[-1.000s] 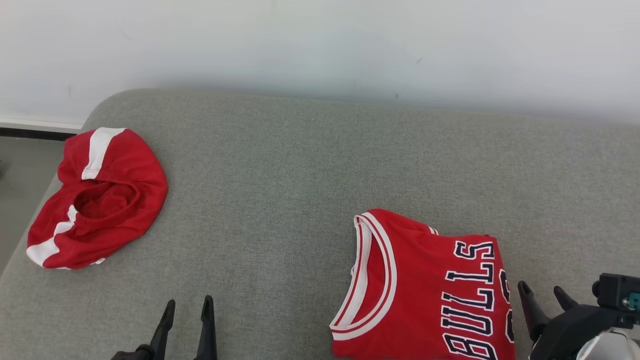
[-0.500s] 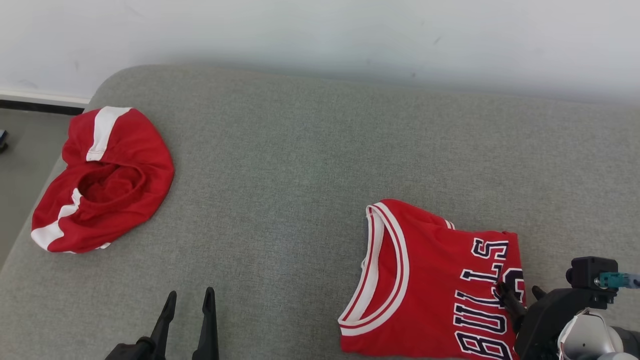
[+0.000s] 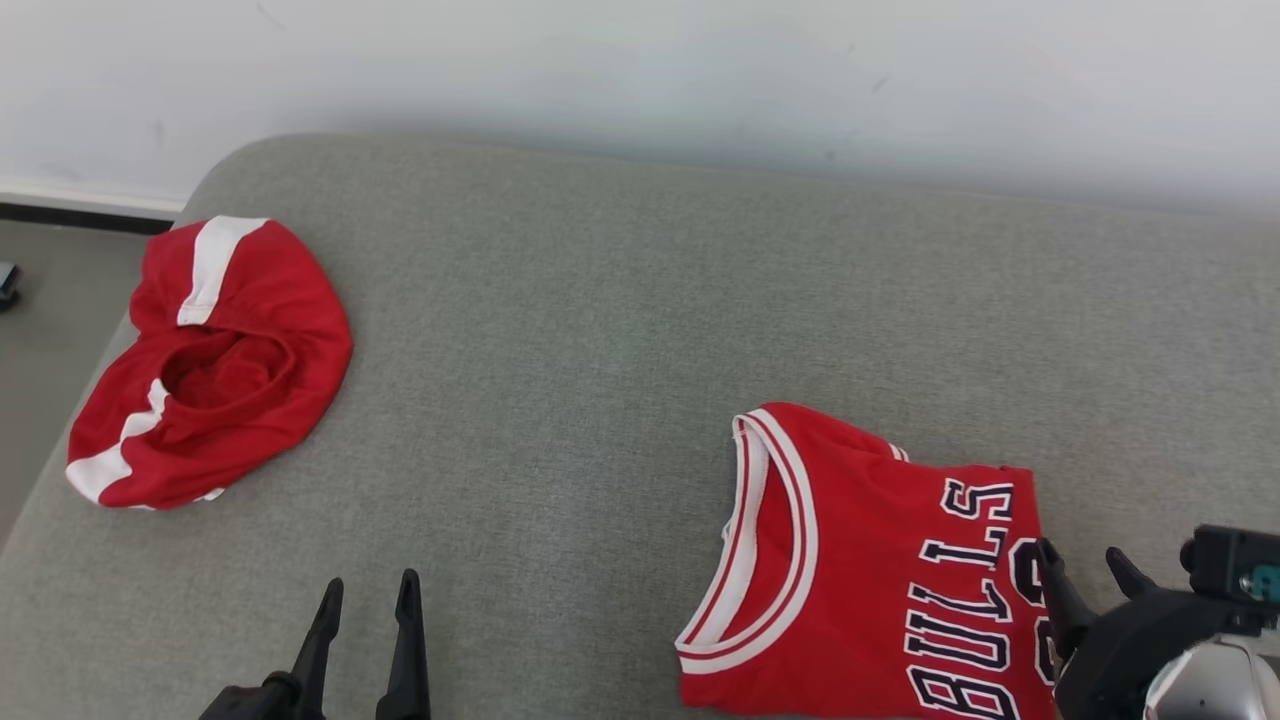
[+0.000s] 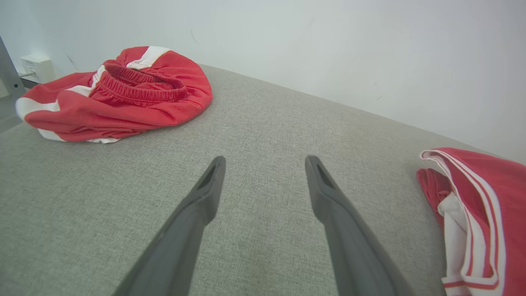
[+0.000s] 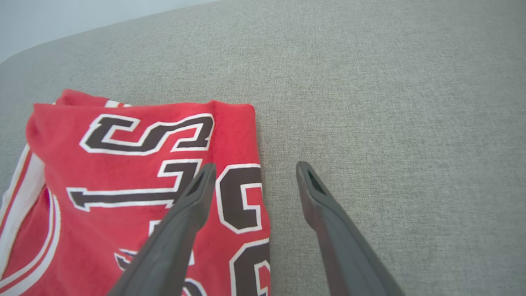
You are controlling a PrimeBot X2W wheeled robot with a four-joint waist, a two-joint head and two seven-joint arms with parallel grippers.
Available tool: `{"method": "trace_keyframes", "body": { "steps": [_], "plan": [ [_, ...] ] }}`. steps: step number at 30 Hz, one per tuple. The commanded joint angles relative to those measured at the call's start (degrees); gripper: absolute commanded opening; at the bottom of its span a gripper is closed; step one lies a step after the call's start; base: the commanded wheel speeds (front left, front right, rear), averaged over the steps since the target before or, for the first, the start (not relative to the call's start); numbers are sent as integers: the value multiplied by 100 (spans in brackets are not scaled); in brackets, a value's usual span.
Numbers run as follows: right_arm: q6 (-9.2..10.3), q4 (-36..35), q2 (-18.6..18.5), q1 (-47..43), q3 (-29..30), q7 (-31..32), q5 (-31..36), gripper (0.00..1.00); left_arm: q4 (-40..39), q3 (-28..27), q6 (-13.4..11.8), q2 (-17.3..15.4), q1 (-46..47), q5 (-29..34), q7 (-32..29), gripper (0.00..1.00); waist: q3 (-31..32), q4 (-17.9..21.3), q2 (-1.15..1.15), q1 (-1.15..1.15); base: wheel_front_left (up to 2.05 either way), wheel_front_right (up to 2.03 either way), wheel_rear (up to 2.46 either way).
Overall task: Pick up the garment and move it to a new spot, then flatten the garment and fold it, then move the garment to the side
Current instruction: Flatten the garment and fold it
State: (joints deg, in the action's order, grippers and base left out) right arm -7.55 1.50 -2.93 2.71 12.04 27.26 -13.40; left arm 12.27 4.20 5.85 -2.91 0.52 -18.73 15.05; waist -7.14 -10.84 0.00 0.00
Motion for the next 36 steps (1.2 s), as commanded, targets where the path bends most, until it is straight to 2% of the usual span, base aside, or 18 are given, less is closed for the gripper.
{"method": "trace_keyframes", "body": {
  "steps": [1,6,11,20,28,36],
  "plan": [
    [12,-90,6,-154,-2,-207,19,100,-37,-30,-19,5,-64,45,17,100,113,128,0,0,0,0,0],
    [12,-328,5,-452,-172,-829,10,100,-86,-102,-30,3,-174,112,17,100,259,324,0,0,0,0,0],
    [12,-484,-4,-816,-340,-1890,231,100,-172,-155,-74,4,-319,175,17,100,506,550,0,0,0,0,0],
    [12,-9,-153,-1248,-535,-3672,479,100,-557,-340,-99,5,-611,352,17,100,858,790,0,0,0,0,0],
    [12,497,-218,-1313,-760,-4149,542,100,-718,-469,-79,5,-818,373,17,100,966,813,0,0,0,0,0],
    [12,512,-179,-1194,-955,-4238,593,100,-779,-529,-94,5,-959,340,16,100,995,745,0,0,0,0,0]
  ]
}}
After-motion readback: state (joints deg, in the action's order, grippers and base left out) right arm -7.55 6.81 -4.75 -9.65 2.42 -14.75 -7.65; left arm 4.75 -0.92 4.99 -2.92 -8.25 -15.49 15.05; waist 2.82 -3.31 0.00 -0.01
